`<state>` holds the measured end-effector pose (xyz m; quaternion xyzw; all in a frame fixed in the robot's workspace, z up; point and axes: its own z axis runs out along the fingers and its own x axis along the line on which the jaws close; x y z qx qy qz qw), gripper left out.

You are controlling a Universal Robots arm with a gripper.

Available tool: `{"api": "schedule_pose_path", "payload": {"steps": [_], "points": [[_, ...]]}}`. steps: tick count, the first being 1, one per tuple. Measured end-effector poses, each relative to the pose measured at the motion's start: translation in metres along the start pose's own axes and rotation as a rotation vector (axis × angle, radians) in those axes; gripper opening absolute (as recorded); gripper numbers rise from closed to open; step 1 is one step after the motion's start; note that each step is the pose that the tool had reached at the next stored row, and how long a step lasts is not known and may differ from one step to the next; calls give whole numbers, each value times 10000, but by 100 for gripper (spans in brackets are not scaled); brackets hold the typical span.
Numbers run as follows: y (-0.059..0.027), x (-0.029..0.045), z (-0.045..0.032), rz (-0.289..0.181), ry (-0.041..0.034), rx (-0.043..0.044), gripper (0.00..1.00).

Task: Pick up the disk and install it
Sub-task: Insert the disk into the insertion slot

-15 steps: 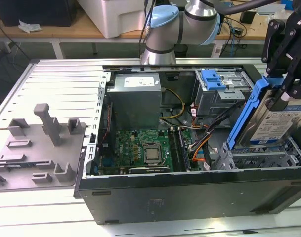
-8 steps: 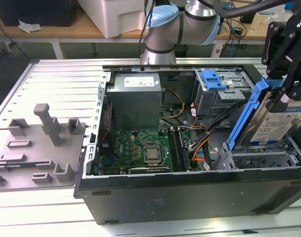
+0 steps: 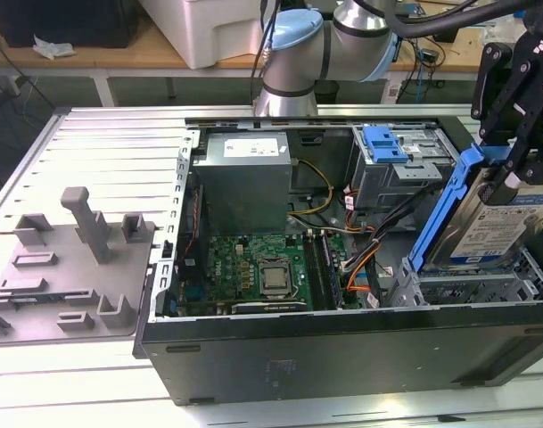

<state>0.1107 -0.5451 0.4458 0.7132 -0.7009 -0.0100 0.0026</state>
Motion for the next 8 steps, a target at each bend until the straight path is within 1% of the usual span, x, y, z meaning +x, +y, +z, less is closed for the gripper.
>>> {"api": "schedule_pose_path", "payload": {"steps": [8], "points": [[-1,1,38,0,-2,0,37]]}}
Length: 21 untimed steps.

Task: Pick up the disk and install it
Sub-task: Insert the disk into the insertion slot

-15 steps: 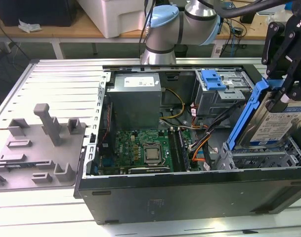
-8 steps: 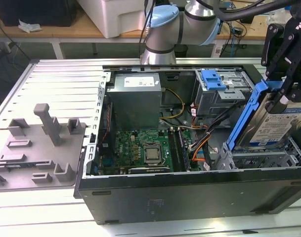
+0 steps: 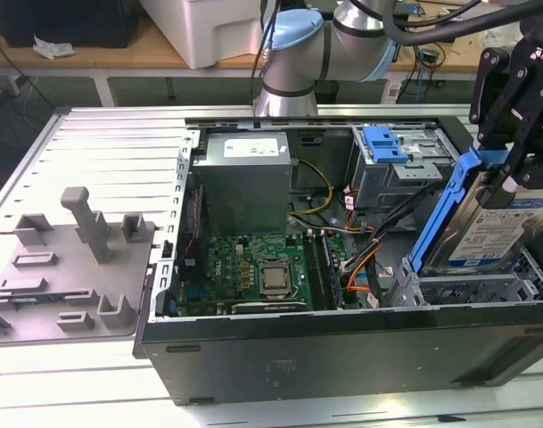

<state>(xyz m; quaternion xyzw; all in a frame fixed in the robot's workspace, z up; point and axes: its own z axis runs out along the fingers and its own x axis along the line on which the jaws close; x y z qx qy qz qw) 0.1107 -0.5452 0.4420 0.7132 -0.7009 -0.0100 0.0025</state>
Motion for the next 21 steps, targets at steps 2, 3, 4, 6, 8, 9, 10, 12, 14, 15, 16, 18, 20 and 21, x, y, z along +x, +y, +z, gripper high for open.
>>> {"api": "schedule_pose_path", "payload": {"steps": [2,3,4,6,8,9,10,12,14,15,16,18,20,21], "points": [[0,0,4,0,2,0,37],[0,1,8,0,0,0,37],[0,2,11,0,-1,-1,37],[0,3,20,0,-1,0,37],[0,4,27,1,0,0,37],[0,5,31,2,0,0,37],[-1,5,34,1,0,0,37],[-1,5,42,2,0,0,37],[-1,5,50,3,0,0,37],[-1,5,54,3,0,0,37],[-1,6,58,4,0,0,37],[-1,6,66,5,0,0,37],[-1,6,76,6,-1,0,37],[-1,6,80,6,-1,0,37]]}}
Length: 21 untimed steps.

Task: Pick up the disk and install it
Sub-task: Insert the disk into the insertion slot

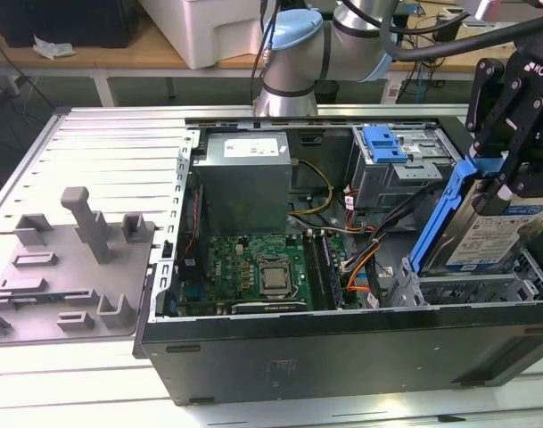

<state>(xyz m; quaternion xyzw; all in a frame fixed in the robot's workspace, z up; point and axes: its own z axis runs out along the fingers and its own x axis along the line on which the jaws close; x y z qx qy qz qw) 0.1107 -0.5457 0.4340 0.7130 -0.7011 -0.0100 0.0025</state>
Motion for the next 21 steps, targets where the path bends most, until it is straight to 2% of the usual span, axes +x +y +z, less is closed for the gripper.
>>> {"api": "schedule_pose_path", "payload": {"steps": [21], "points": [[-2,2,100,6,0,0,37]]}}
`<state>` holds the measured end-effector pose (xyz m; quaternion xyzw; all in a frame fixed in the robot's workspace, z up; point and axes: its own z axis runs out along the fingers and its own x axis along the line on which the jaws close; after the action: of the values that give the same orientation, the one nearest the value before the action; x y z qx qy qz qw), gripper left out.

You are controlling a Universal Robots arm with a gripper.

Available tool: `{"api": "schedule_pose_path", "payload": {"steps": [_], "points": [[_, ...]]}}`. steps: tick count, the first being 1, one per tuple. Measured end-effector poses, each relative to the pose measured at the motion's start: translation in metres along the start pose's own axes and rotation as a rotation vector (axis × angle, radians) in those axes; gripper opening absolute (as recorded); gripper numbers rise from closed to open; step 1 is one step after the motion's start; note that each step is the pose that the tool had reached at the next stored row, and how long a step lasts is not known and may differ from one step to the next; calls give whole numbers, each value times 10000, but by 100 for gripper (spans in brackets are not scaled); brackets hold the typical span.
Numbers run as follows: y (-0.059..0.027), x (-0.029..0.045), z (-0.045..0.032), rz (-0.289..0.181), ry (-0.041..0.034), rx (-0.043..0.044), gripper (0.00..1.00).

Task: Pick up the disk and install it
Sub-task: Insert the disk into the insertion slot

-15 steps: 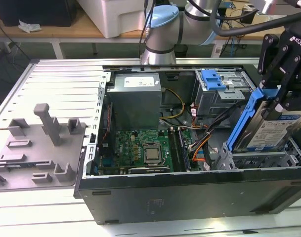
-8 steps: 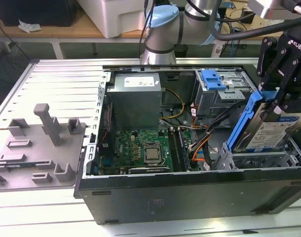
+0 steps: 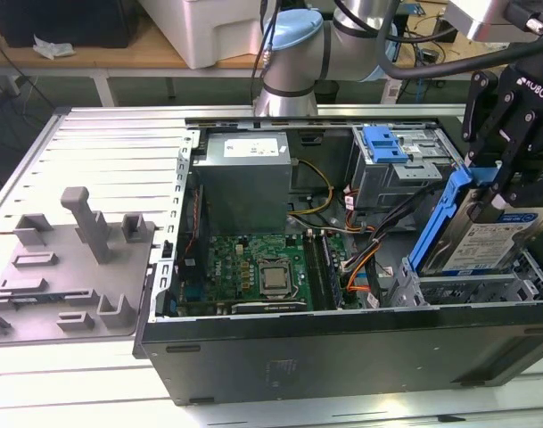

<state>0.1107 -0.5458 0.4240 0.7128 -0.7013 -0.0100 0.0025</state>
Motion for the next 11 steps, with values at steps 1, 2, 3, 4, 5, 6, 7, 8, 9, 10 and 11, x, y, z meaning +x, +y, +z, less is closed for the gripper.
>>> {"api": "schedule_pose_path", "payload": {"steps": [1,2,3,4,5,6,7,8,9,10,11], "points": [[0,0,3,0,0,0,37],[0,0,9,0,0,0,37],[0,0,11,1,1,0,37],[0,0,14,1,1,0,37],[0,0,17,1,1,0,37],[0,0,19,1,1,0,37],[-1,0,22,1,0,0,37],[-1,0,24,1,-1,0,37],[-1,0,28,0,0,0,37],[-1,0,30,1,0,1,37],[-1,0,33,1,0,0,37]]}}
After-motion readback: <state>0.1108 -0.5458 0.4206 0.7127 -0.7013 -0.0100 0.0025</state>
